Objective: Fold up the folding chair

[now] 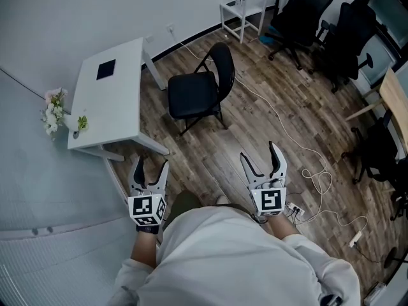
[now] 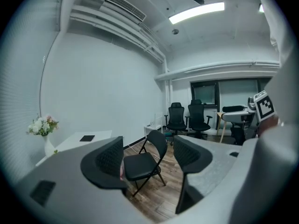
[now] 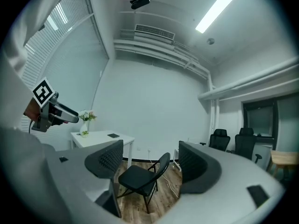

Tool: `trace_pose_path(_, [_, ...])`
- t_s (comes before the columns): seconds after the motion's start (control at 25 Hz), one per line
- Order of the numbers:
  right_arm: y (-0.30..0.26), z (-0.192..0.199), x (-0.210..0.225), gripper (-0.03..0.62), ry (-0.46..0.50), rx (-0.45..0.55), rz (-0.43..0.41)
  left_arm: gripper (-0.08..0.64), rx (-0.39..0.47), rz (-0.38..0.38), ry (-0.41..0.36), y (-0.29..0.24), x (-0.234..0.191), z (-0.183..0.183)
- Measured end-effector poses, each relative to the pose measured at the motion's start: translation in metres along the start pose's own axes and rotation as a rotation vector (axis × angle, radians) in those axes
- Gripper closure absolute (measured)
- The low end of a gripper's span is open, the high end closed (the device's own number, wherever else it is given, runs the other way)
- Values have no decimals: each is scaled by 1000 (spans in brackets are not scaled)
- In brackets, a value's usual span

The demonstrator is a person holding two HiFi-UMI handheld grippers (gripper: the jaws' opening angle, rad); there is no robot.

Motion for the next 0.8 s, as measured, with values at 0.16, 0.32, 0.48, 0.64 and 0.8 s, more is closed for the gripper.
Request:
trace_pose_path(0.16, [-15,0,8,230,0,-14,-13,221,-21,-24,6,-10,-4,0])
trace_pose_path(0.32, [-39,1,15,230,6,-25,-7,221,-20,-25,12,-35,-13,-3])
trace_pose_path(0.48, [-63,6,18,230,19,-54,-3,221,-41,-1,38,-72,-27,8])
trace_pose_path(0.64, [-106,13,23,230,23,-102,19,221,-63,38,55,-125,-52,15])
trace_pose_path(0.8, [-176,5,21,232,47,-115,58,221,-76,77,75,-186,-98,18])
Point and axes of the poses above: the fingertips, and each gripper's own axes: y backward along the fingers, x to its right, z out of its underside, the point moved 9 cm from there along y, backward along the fingers, and after that the axes turned 2 degrees about z, right-handed, at the moved point
